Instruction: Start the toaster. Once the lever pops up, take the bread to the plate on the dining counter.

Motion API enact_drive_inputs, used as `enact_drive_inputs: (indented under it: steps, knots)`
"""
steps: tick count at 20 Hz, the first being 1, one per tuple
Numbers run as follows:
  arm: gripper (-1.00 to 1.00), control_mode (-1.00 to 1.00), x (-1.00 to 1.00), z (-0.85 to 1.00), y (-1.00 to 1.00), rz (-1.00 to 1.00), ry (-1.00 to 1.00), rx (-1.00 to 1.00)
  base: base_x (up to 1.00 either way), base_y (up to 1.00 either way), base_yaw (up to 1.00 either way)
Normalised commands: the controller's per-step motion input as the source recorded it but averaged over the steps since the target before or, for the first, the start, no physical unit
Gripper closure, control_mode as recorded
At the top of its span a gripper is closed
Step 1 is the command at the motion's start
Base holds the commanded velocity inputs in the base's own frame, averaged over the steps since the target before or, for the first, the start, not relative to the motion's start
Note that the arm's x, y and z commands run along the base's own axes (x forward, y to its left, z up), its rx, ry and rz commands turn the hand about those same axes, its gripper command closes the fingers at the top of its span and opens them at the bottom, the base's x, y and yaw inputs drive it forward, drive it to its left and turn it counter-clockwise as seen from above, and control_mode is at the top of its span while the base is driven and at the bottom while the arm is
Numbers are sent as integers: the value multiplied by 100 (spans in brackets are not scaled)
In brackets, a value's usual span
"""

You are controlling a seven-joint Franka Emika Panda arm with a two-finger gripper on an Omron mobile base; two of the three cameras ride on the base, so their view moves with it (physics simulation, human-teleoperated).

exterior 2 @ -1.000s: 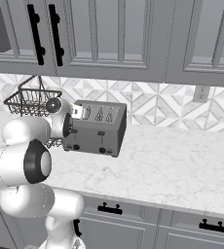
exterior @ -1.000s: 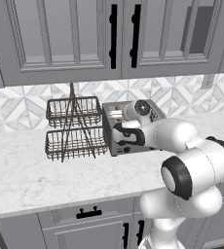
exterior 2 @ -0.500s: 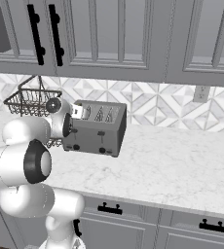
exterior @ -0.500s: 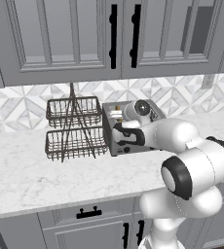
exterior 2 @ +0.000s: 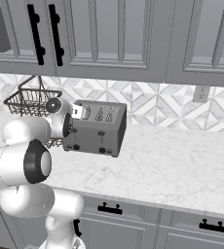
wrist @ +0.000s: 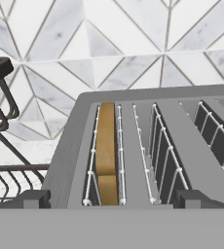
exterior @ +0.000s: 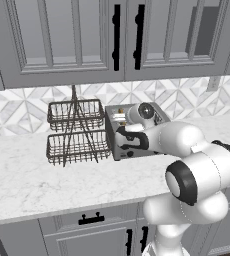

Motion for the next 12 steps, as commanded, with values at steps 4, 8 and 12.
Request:
enact_drive_inputs:
  steps: [4, 8, 12]
  knots:
    - [-100, -100, 0, 0, 0, 0, 0, 0, 0, 0, 0]
    - [-100, -100, 0, 0, 0, 0, 0, 0, 0, 0, 0]
    - [-100, -100, 0, 0, 1, 0, 0, 0, 0, 0, 0]
